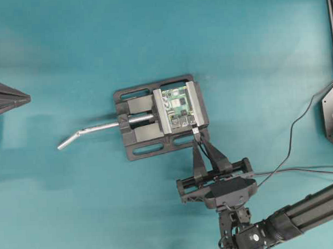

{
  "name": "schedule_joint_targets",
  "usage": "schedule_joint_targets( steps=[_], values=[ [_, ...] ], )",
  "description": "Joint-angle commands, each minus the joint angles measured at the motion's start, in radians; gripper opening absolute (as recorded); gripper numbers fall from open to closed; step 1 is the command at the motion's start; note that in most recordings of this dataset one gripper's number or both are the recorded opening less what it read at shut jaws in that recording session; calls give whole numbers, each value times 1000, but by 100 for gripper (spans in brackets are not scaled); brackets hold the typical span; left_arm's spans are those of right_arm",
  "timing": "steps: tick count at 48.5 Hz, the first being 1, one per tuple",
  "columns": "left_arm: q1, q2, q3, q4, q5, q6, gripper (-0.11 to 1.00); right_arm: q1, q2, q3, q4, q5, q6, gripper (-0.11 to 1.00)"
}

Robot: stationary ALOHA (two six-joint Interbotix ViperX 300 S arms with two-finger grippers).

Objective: Insert the USB into the fixed PCB.
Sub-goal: 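Align the USB plug with the right-side USB port using the right gripper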

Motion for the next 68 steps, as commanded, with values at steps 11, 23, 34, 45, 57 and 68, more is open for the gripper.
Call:
schedule_joint_targets(
  steps=[11,23,34,45,57,68],
  values=[
    [3,8,-17,2,-5,-3,0,-9,-41,-6,-9,-8,-2,21],
    [2,8,-17,3,-5,-3,0,-17,-41,-5,-20,-6,-2,21],
    [3,8,-17,3,-5,-3,0,-26,-43,-3,-20,-6,-2,21],
    [3,8,-17,3,-5,-3,0,-34,-41,-3,-20,-5,-3,21],
    [3,8,-17,3,-5,-3,0,-38,-41,-3,-31,-5,-3,21],
    [3,8,-17,3,-5,-3,0,-43,-41,-3,-32,-5,-3,21]
  ],
)
